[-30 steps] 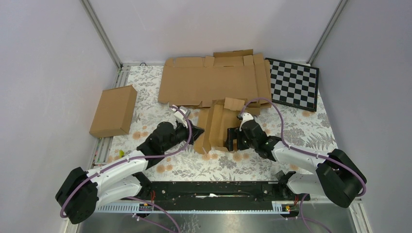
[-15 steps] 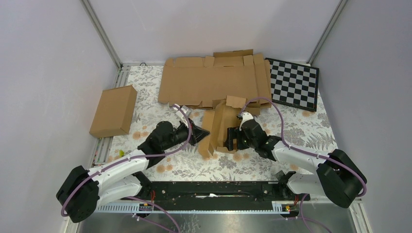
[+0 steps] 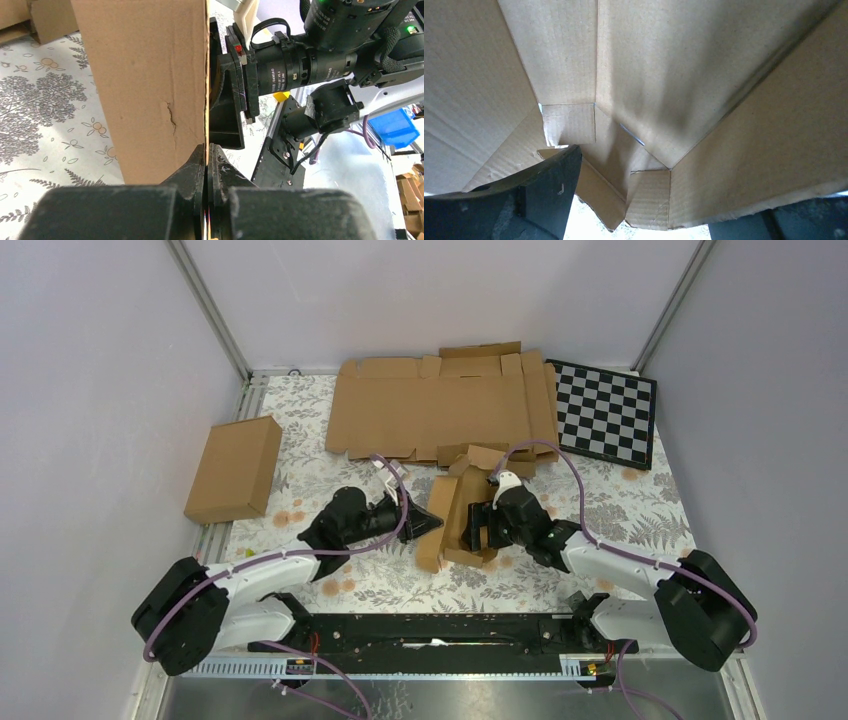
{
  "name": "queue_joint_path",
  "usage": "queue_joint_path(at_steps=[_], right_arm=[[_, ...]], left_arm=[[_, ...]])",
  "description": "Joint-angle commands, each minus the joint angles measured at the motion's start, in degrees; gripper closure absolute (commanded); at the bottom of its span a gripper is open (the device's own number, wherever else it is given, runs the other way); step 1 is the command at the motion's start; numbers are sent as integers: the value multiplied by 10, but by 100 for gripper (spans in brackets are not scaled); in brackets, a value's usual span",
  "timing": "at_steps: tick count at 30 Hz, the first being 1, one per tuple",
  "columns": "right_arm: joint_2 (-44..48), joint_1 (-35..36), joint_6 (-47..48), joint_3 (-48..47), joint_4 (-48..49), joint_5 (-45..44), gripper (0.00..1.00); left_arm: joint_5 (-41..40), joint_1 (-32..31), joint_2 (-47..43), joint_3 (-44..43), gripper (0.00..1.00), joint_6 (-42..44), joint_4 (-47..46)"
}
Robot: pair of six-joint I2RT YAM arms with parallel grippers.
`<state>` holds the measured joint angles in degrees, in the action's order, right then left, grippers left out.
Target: Fold the paper box
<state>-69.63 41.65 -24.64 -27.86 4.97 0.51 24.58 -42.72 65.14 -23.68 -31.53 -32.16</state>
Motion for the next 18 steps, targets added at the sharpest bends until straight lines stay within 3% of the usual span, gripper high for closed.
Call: queue_joint_path(at_steps=[1,10,14,18], right_arm=[[17,6,5,6,11,20,12],[36,6,5,25,11,76,16],[63,7,7,37,6,98,3],[77,7,9,45,7,127,0]], left_arm=[[54,-9,16,-13,100,9,-41],[41,-11,3,8,100,1,-57],[37,-11,2,14,100,3,-62],[37,-11,2,14,100,4,-57]])
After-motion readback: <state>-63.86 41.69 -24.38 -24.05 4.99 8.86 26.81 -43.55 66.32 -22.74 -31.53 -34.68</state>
